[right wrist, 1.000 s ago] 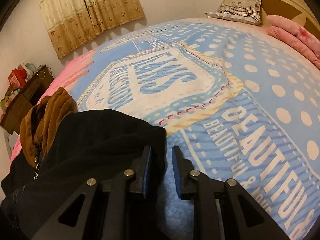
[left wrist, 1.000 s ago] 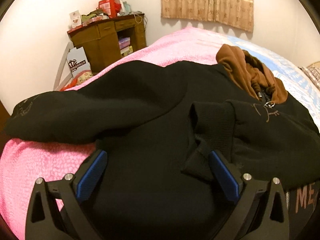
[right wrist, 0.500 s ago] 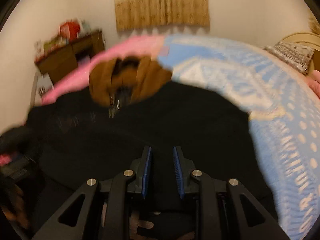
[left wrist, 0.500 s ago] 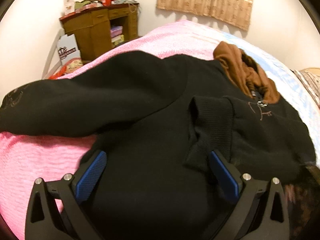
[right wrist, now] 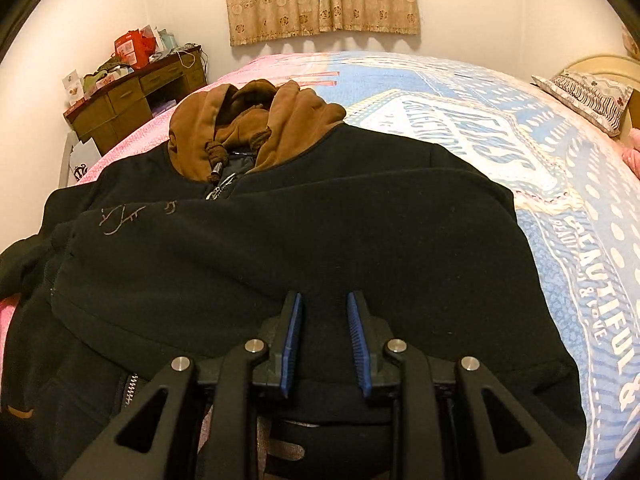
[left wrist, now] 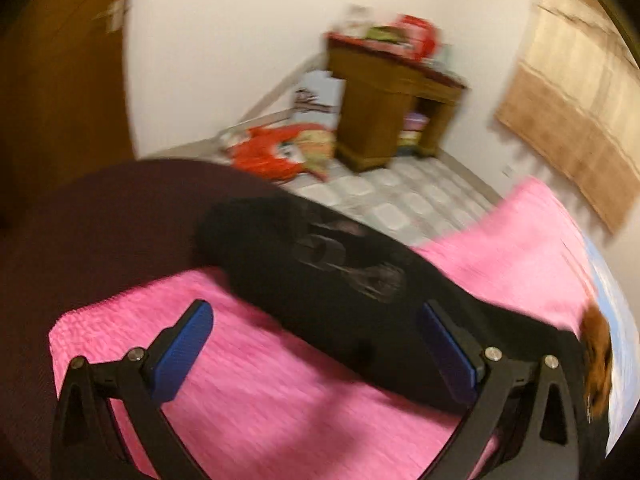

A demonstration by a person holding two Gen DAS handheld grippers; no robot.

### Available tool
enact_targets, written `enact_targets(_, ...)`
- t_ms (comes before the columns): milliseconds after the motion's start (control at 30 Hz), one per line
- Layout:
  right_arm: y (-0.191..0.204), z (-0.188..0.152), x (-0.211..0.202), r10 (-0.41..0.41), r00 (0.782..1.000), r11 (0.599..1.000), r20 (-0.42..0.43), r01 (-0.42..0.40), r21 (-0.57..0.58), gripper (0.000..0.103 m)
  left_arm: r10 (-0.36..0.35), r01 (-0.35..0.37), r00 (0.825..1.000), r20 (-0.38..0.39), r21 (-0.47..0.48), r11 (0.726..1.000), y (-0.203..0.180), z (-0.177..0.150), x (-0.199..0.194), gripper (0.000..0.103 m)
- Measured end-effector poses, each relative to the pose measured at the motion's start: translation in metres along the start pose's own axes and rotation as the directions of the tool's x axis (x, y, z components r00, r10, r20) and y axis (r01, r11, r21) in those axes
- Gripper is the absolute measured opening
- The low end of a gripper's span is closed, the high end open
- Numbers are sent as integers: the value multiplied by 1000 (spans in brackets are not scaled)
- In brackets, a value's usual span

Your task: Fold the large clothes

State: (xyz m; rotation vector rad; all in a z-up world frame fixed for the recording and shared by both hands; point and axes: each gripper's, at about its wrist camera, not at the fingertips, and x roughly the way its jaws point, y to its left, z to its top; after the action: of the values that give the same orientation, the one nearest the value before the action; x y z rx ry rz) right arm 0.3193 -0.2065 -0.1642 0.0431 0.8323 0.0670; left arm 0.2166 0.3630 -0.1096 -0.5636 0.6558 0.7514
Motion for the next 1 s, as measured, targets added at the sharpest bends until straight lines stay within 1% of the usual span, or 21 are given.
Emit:
enact_targets(67,-1,0,0,3,1000,1000,1,-3,3,26,17,-17,1000,-7,-25,1000,10,7,14,102)
enact_targets(100,0,0,0,3,1000,1000,1,-3,3,26,28,-29,1000,-10,-36,999,15,10,23,100)
enact_targets(167,0,0,0,1,1000,1000,1,-1,2,26,37,-38,999,-28,-56,998,16,12,36,99)
enact_targets(267,-1,0,0,-1,1000,1000,1,1,0,26,-27,19,997,-73,-112,994,20,14,55,91)
enact_targets(333,-1,0,0,0,1000,1000,2,0,1,26,-66,51,992,-106,-141,989,17,13,66,75)
enact_targets(400,-1,0,0,2,1000,1000,2,-2,2,26,-69,50,990,-121,-159,986,15,10,72,68)
enact_targets(467,0,0,0,0,1000,1000,2,0,1,26,-70,52,992,-107,-158,986,13,9,71,59)
enact_targets(533,0,0,0,0,1000,1000,3,0,1,26,-59,47,995,-82,-137,989,11,10,68,40)
enact_targets(567,-1,0,0,1,1000,1000,3,-1,1,26,-58,49,996,-72,-128,991,11,11,66,35)
enact_targets(600,-1,0,0,2,1000,1000,3,-2,2,26,-57,50,997,-59,-114,992,7,13,63,26)
enact_targets(633,-1,0,-1,2,1000,1000,3,-2,3,26,-54,49,997,-51,-104,993,7,14,60,23)
enact_targets(767,-1,0,-1,4,1000,1000,6,-4,5,26,-28,28,999,37,6,1000,-17,23,35,19)
enact_targets(833,-1,0,-1,3,1000,1000,6,-3,4,26,-74,67,992,102,64,996,-38,28,12,19)
enact_targets(867,-1,0,-1,3,1000,1000,6,-3,4,26,-101,87,985,140,104,991,-52,28,-4,19)
enact_targets(933,-1,0,-1,5,1000,1000,6,-5,6,26,-176,131,961,212,209,969,-87,21,-40,19)
enact_targets(967,-1,-1,-1,5,1000,1000,7,-6,7,26,-220,155,946,238,265,952,-107,14,-58,19)
enact_targets(1000,-1,0,-1,7,1000,1000,7,-7,8,26,-281,188,924,260,332,925,-129,3,-79,19)
